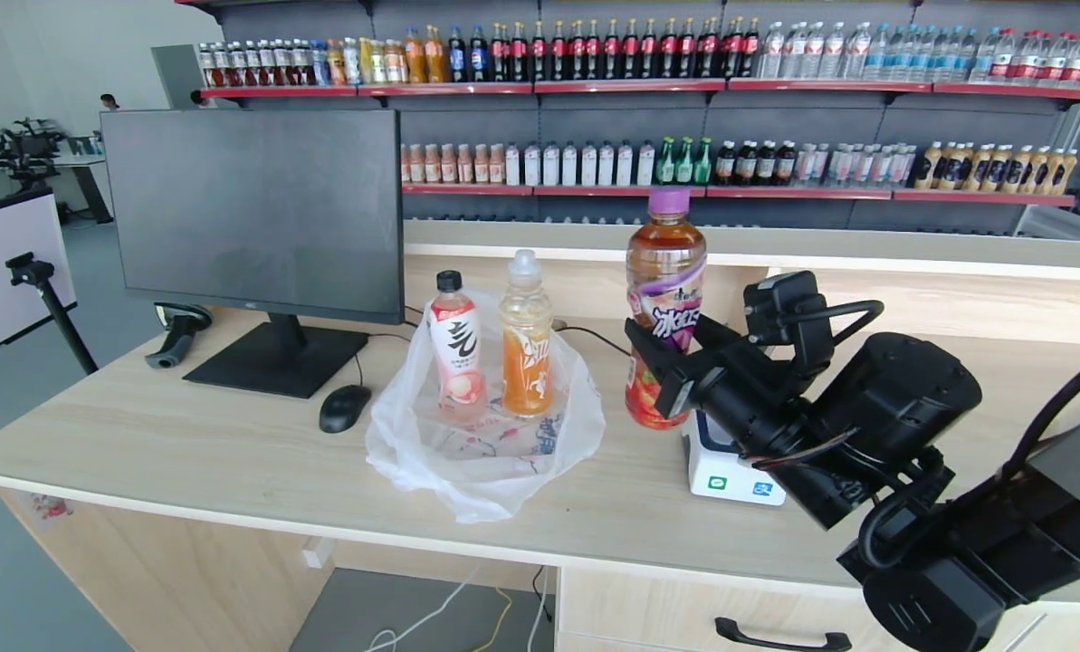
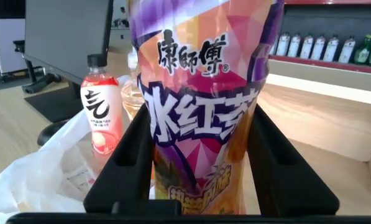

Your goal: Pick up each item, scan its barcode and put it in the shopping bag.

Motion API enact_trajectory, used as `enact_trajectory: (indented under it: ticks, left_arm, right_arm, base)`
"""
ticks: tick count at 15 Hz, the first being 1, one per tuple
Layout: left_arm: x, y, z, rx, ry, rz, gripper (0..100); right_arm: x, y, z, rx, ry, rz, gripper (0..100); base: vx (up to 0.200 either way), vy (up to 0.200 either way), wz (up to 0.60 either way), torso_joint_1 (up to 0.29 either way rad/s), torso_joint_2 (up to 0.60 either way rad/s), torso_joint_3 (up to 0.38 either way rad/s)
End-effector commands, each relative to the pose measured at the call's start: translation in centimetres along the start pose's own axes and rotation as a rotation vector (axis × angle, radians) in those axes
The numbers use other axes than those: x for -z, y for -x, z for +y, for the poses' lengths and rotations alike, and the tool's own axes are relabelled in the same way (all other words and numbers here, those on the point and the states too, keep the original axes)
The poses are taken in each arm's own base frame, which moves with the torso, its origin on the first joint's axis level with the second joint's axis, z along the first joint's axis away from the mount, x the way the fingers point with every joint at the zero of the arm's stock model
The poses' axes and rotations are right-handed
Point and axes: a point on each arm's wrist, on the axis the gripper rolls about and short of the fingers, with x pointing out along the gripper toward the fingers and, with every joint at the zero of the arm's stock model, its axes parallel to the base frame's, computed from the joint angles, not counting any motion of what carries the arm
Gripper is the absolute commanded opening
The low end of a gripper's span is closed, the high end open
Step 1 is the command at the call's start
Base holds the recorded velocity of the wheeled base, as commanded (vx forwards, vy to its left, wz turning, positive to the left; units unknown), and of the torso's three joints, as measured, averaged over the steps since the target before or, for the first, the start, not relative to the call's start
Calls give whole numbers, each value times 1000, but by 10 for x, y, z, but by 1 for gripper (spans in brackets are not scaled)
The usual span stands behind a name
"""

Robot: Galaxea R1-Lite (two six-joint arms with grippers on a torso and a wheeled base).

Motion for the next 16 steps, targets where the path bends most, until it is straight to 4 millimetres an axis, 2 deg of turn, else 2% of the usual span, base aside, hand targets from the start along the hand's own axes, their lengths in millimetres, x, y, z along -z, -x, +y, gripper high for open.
enact_trajectory:
  ticks: [1,6,10,13,16]
  left_arm:
    - [0,0,0,-1,0,1,100]
    - [0,0,0,1,0,-1,100]
    - [0,0,0,1,0,-1,100]
    - [0,0,0,1,0,-1,100]
    - [0,0,0,1,1,-2,100]
  right_arm:
    - [1,-1,-1,5,1,-3,0]
    - [4,-7,-5,18,4,-8,0]
    - [14,-15,-1,9,-19,2,0]
    - [29,-22,2,3,-20,24,0]
    - [46,-29,18,-34,-43,54,0]
  base:
    - [0,200,0,-2,7,2]
    - [0,0,0,0,0,0]
    - [0,0,0,0,0,0]
    - [0,0,0,0,0,0]
    - [0,0,0,0,0,0]
